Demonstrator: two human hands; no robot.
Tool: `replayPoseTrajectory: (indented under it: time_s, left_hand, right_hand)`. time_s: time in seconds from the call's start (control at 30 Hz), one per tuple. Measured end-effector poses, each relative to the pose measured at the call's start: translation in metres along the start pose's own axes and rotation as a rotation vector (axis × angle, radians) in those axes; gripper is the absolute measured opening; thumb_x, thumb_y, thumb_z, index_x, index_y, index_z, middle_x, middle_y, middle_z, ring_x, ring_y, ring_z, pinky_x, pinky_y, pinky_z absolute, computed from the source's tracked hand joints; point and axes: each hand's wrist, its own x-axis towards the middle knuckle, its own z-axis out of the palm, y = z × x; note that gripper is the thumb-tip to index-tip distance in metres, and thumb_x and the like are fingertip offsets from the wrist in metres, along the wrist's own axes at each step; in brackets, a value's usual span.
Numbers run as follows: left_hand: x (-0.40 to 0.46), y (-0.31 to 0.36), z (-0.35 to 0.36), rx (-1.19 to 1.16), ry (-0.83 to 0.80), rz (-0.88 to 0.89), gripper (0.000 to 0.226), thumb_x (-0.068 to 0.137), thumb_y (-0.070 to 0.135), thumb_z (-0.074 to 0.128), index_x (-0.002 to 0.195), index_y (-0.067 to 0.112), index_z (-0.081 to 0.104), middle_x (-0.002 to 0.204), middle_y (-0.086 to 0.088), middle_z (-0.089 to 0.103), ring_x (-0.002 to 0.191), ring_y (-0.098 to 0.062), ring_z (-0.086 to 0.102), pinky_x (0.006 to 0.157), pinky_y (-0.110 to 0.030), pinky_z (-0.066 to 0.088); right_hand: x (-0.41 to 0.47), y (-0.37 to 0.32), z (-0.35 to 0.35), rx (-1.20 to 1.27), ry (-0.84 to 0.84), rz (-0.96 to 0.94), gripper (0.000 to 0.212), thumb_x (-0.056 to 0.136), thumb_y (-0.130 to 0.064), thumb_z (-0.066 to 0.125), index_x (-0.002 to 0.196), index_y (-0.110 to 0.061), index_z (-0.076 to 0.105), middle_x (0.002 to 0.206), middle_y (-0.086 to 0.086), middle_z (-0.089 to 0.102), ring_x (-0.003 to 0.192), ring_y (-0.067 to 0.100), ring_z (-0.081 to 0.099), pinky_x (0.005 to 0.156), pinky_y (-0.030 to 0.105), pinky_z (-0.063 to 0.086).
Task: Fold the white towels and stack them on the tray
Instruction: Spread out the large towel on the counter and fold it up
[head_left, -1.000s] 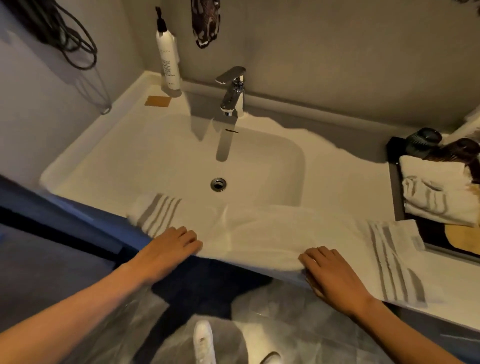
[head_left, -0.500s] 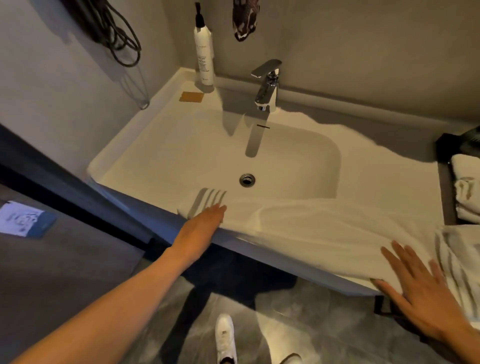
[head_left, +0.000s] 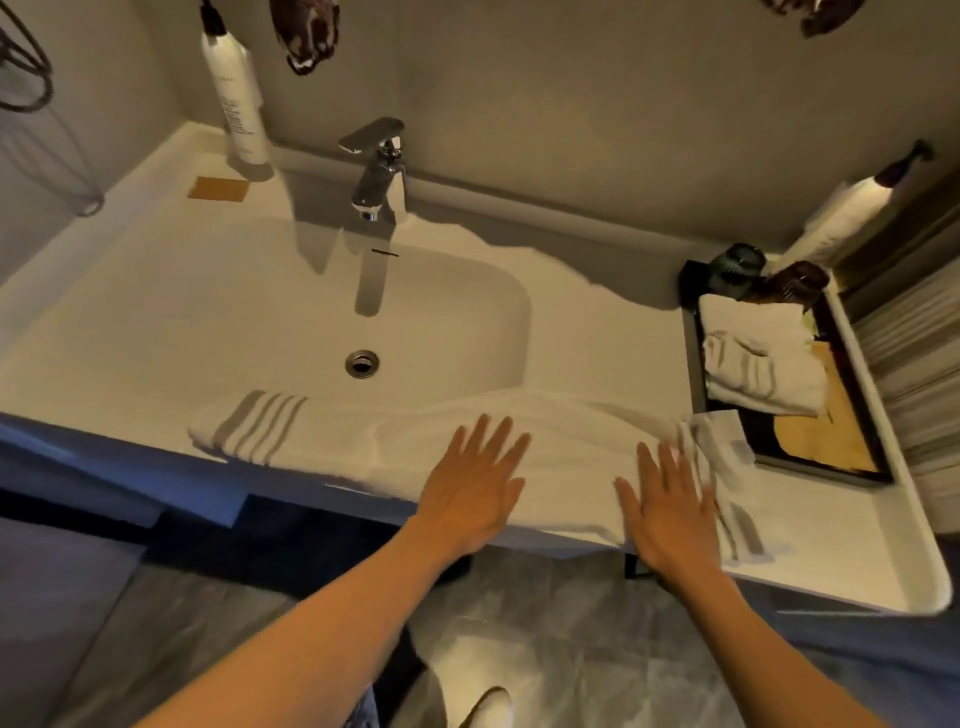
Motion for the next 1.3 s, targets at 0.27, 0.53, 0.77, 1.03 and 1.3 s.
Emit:
replayPoseTrajectory:
  time_s: [0.27, 0.53, 0.77, 1.03, 1.3]
  left_hand:
    - [-0.016, -0.030, 0.029, 0.046, 0.069, -0.061, 0.063, 0.100, 0.059, 0.006, 0.158, 0.035, -0.001, 0.166, -0.001, -0.003, 0.154, -0.023, -0.002, 0.121, -0.042, -0.006]
    - [0.024, 0.061, -0.006, -0.006, 0.031, 0.161, 0.065, 0.099, 0.022, 0.037, 0.158, 0.014, 0.011, 0.166, -0.010, 0.007, 0.154, -0.030, 0.004, 0.120, -0.042, -0.010]
    - [0.033, 0.074, 0.032, 0.011, -0.092, 0.111, 0.076, 0.088, 0.057, -0.016, 0.157, 0.026, -0.011, 0.164, 0.002, -0.019, 0.152, -0.021, -0.019, 0.123, -0.042, -0.014]
    - [0.035, 0.076, 0.034, 0.001, -0.056, 0.083, 0.064, 0.099, 0.052, 0.001, 0.157, 0.027, -0.011, 0.164, 0.001, -0.020, 0.151, -0.020, -0.020, 0.122, -0.042, -0.014]
    - [0.049, 0.081, 0.007, -0.545, 0.104, -0.151, 0.033, 0.095, 0.026, 0.057, 0.128, 0.022, 0.063, 0.120, -0.009, 0.061, 0.105, -0.023, 0.058, 0.084, -0.026, 0.041]
  right_hand:
    - [-0.015, 0.031, 0.005, 0.117, 0.071, 0.106, 0.065, 0.102, -0.049, 0.022, 0.157, -0.015, 0.012, 0.165, 0.004, 0.011, 0.151, 0.022, 0.012, 0.123, 0.046, 0.004]
    - [0.007, 0.010, -0.030, 0.153, 0.312, -0.012, 0.029, 0.095, -0.019, 0.049, 0.116, -0.004, 0.064, 0.120, 0.021, 0.065, 0.108, 0.038, 0.060, 0.097, 0.044, 0.047]
    - [-0.003, 0.021, -0.029, 0.176, 0.390, 0.482, 0.070, 0.079, -0.031, 0.071, 0.134, -0.001, 0.042, 0.136, 0.027, 0.045, 0.123, 0.043, 0.042, 0.098, 0.055, 0.038]
    - [0.019, 0.054, -0.058, 0.512, -0.023, 0.662, 0.060, 0.082, -0.054, 0.061, 0.119, -0.008, 0.056, 0.121, 0.020, 0.062, 0.109, 0.041, 0.058, 0.097, 0.052, 0.046]
    - [0.022, -0.065, -0.121, 0.506, 0.022, 0.194, 0.048, 0.087, -0.048, 0.060, 0.121, -0.014, 0.057, 0.116, 0.014, 0.065, 0.104, 0.036, 0.063, 0.077, 0.036, 0.049]
